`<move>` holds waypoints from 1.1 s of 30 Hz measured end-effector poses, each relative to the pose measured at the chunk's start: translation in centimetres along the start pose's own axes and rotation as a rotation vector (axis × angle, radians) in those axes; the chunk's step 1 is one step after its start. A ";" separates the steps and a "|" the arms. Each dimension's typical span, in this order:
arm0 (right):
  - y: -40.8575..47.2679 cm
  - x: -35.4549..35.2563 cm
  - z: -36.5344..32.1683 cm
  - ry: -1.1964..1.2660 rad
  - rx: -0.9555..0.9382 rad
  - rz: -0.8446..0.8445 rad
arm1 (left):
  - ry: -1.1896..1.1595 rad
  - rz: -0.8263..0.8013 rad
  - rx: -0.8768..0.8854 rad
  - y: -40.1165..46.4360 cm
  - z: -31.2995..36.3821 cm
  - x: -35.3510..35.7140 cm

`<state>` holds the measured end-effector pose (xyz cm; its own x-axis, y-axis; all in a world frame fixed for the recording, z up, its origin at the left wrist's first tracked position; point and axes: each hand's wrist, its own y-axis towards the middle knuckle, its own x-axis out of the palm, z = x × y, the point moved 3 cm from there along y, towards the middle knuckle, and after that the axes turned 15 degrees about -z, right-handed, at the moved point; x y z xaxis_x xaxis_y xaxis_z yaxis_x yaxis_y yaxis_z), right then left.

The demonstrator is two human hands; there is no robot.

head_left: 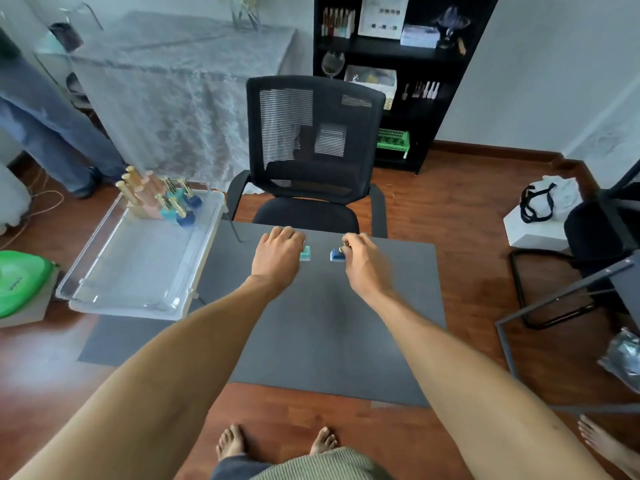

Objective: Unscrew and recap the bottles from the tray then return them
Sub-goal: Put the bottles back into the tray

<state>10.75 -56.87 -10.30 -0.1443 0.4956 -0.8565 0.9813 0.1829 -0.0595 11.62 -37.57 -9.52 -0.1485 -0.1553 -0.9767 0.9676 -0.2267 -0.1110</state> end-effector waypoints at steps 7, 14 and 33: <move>2.3 -1.8 -7.4 0.008 -0.098 0.123 | 0.018 0.149 0.016 -1.6 -4.3 -7.5; 3.8 -1.6 -16.3 0.065 -0.229 0.228 | 0.008 0.287 0.004 -4.9 -9.8 -13.7; 5.6 5.2 -29.9 0.107 -0.257 0.069 | 0.053 0.336 -0.014 -9.6 -24.1 -15.4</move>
<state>11.72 -27.90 0.19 -0.1040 0.5987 -0.7942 0.9269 0.3479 0.1408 9.52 -9.84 2.12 0.1897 -0.1692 -0.9672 0.9634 -0.1577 0.2166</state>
